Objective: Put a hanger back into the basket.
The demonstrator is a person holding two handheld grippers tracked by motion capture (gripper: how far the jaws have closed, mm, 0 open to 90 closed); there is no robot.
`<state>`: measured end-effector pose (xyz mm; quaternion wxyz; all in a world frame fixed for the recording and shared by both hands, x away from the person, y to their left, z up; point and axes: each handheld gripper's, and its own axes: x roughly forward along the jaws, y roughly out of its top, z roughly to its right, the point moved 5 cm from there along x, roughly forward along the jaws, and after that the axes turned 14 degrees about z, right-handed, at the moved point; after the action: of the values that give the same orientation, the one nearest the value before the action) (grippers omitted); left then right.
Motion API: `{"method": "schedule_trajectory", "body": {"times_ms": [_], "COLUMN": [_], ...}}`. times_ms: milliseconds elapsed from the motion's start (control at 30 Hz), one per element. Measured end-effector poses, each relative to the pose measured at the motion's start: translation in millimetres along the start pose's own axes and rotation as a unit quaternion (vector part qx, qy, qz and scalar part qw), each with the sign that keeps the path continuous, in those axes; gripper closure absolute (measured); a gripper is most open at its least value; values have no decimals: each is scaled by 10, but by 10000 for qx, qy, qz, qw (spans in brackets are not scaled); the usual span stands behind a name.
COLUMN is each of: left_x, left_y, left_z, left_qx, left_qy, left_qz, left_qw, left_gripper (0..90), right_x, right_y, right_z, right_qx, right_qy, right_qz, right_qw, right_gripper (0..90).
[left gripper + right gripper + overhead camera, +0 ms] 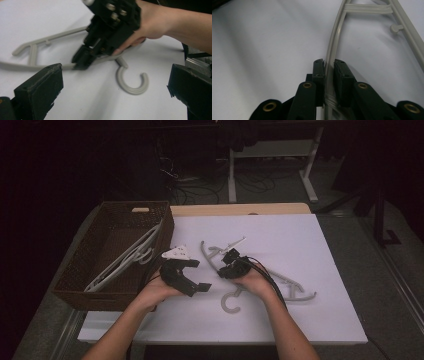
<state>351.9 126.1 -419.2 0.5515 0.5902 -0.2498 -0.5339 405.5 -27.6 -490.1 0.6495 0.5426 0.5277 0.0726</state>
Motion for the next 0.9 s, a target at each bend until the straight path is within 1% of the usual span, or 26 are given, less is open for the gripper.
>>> {"method": "schedule_trajectory", "body": {"times_ms": [67,167,267,333,367,400,433,467,500,533,633,667,767,800,867,900], "left_x": [0,6,10,8,8,6,6,6,6,8,8,9,12,9,8,8], "left_y": [2,-3,-6,-8,-8,-8,-9,-11,-11,-12,-13,-14,-19,-21,-23,-25], "left_z": [0,-1,-3,-5,-5,-5,-4,-3,-3,-1,0,1,2,5,8,10], "left_qx": [-1,11,14,7,7,11,11,14,14,12,21,25,33,43,52,50], "left_qy": [-3,3,7,16,16,12,16,15,15,15,13,12,10,-1,-4,-7], "left_qz": [8,-13,-20,-21,-21,-19,-24,-31,-31,-26,-32,-32,-49,-62,-64,-63], "left_qw": [10000,10000,10000,10000,10000,10000,10000,10000,10000,10000,10000,10000,10000,10000,10000,10000], "left_gripper": [0,0,0,0,0,0,0,0,0,0,0,0,0,0,0,0], "right_x": [-37,-102,-163,-205,-205,-257,-269,-300,-300,-371,-444,-464,-491,-523,-595,-595], "right_y": [-41,-108,-173,-214,-214,-268,-282,-319,-319,-388,-470,-495,-525,-520,-481,-481], "right_z": [-53,-160,-283,-358,-358,-447,-468,-520,-520,-615,-717,-744,-776,-772,-744,-744], "right_qx": [-49,-185,-307,-441,-441,-573,-599,-671,-671,-745,-832,-864,-865,-816,-736,-736], "right_qy": [110,303,528,662,662,838,890,1014,1014,1236,1462,1497,1538,1517,1463,1463], "right_qz": [-3,-41,-111,-168,-168,-224,-237,-266,-266,-350,-420,-432,-408,-331,-203,-203], "right_qw": [9999,9994,9981,9967,9967,9946,9939,9922,9922,9889,9848,9840,9835,9845,9863,9863], "right_gripper": [795,800,803,805,805,807,807,808,808,809,807,804,794,756,737,737]}}
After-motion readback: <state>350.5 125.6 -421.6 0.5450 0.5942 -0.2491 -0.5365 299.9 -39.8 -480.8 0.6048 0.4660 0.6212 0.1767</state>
